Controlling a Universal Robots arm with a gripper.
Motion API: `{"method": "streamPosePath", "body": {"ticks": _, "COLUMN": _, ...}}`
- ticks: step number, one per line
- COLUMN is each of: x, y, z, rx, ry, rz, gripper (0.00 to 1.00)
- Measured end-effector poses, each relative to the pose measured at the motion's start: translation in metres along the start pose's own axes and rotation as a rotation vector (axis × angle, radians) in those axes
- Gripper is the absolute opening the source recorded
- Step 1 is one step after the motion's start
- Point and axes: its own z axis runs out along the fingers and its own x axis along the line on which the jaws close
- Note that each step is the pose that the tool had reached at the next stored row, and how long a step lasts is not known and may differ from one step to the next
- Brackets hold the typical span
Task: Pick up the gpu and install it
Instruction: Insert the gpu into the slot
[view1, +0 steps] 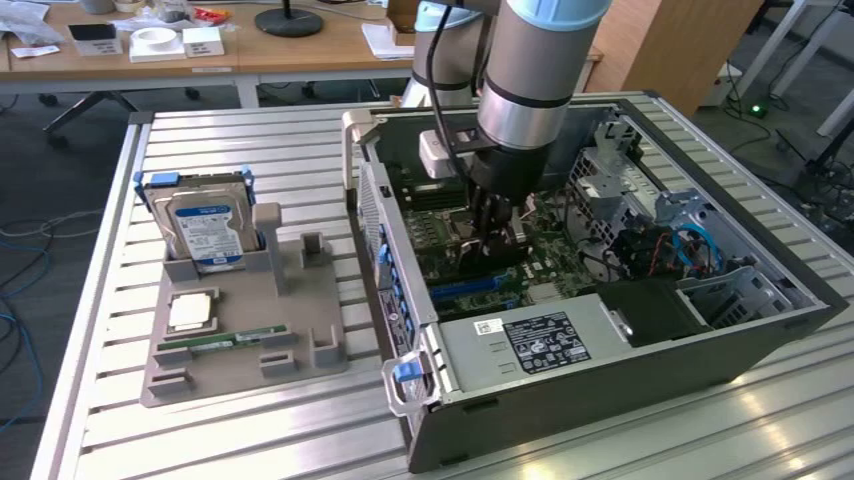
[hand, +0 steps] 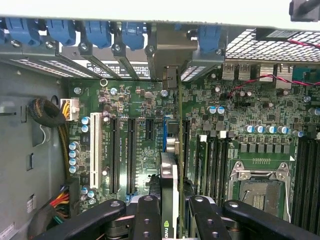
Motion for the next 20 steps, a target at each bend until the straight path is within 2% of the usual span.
{"method": "streamPosePath", "body": {"ticks": 20, "x": 0.0001, "y": 0.0010, "z": 0.0053, "rx": 0.0000, "ry": 0.0000, "rz": 0.000, "gripper": 0.27}}
